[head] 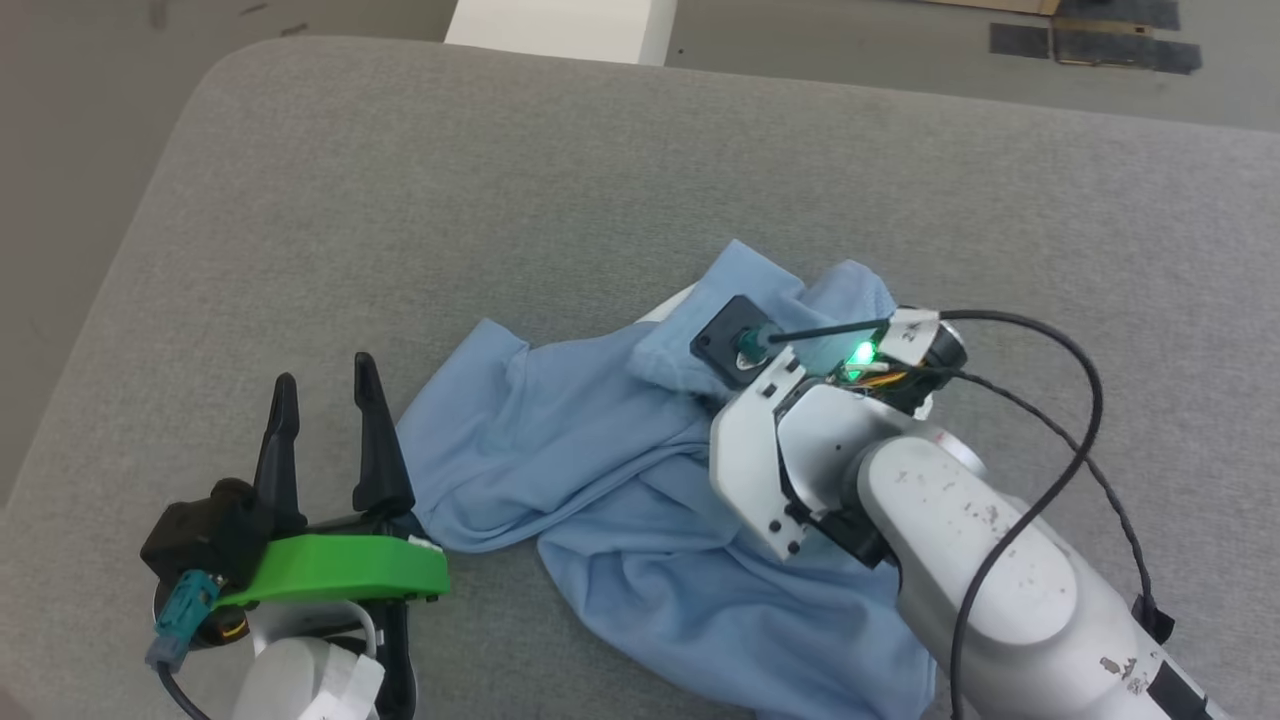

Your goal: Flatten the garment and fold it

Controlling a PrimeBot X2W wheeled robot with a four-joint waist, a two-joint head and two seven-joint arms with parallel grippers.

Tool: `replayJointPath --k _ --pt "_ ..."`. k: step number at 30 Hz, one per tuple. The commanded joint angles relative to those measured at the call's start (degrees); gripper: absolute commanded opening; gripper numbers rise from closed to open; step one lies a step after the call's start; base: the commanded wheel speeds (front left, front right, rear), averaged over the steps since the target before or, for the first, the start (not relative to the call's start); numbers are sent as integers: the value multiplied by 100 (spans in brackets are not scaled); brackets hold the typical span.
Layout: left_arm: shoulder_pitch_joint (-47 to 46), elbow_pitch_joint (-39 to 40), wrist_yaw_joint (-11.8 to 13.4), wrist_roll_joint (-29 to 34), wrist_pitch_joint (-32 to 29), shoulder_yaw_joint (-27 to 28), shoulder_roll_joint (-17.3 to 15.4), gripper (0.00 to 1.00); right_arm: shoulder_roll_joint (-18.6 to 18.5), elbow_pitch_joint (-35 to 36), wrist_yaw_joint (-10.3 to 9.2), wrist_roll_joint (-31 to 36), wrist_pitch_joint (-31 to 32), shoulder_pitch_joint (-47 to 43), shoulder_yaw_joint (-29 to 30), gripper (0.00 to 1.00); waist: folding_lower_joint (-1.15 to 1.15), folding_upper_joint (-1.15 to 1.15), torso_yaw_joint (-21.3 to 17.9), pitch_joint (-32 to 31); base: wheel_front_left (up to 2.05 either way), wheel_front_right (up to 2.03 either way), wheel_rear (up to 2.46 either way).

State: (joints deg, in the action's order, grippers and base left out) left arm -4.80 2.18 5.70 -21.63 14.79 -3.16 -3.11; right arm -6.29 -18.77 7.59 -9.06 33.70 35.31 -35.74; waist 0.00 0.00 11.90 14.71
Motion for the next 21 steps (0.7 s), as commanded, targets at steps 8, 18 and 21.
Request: replayJointPath --k 8,18,21 --pt "53 18 114 -47 20 70 23 100 178 530 -10 1 -706 -521 1257 0 0 0 -76 -214 0 0 0" --pt "281 -39 -27 195 20 287 23 100 335 2146 -10 46 -1428 -2637 3928 0 0 0 -721 -594 0 0 0" --pt "305 -73 -78 266 20 314 23 100 338 2208 -10 -161 -1449 -3206 4599 0 0 0 -916 -663 0 0 0"
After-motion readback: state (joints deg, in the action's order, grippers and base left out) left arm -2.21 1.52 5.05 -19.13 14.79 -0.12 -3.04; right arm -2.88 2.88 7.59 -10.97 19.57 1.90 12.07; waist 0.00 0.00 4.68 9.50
